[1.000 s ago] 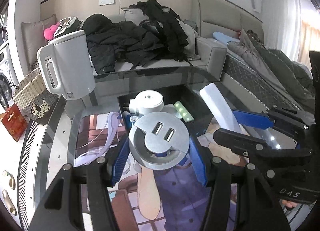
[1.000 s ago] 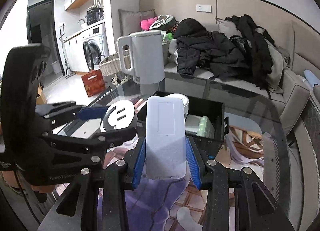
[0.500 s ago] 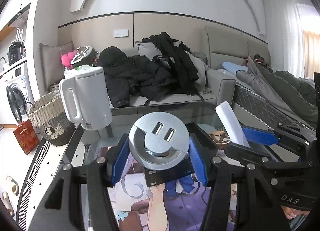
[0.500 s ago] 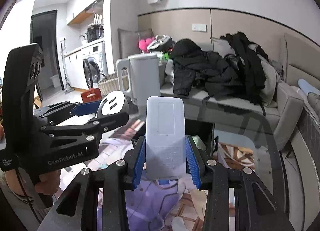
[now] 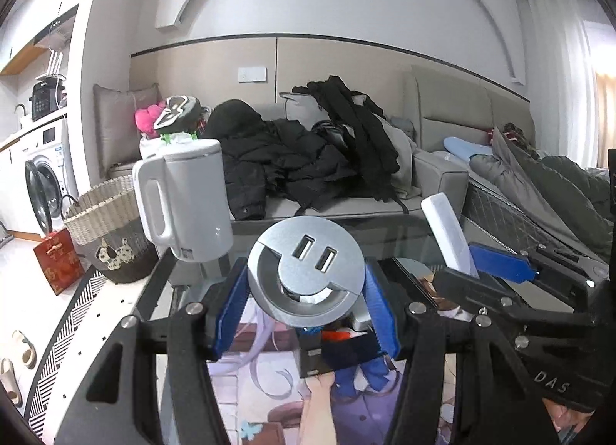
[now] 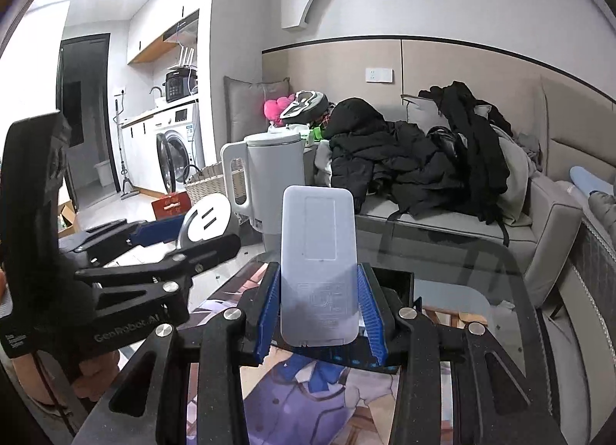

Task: Organize rigid objects
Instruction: 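Lift the USB socket with the left tool while the right tool carries the power bank over the black box, then open the left tool to drop the USB socket while the right tool drops the power bank inside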

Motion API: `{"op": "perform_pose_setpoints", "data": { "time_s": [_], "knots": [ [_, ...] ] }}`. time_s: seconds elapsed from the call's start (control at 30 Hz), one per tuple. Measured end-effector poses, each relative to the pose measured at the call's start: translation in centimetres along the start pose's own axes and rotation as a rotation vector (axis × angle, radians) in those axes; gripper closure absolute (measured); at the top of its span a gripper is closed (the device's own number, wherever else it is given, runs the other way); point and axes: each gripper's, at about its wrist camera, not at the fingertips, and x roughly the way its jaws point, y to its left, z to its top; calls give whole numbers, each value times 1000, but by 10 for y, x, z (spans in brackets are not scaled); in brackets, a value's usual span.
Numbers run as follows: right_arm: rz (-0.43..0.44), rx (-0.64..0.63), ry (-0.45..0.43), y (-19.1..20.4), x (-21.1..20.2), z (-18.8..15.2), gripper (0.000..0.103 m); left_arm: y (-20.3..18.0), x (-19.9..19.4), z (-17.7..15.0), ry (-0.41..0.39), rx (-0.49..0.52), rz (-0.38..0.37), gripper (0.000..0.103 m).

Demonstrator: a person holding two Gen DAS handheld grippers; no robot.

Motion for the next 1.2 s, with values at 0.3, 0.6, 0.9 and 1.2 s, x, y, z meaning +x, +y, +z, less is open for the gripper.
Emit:
{"op": "perform_pose_setpoints", "data": {
  "time_s": [0.3,0.6,0.9,1.2],
  "knots": [
    [-8,4,-28,5,4,6,64,4,3,5,-28,14,45,46],
    [-49,19,-39,2,18,14,64,11,25,10,-9,-31,67,46],
    [-121,56,-27,-21,47,21,63,9,60,15,16,-76,64,46],
    [-151,91,57,-47,90,18,64,3,101,9,74,-81,84,46]
  ]
}}
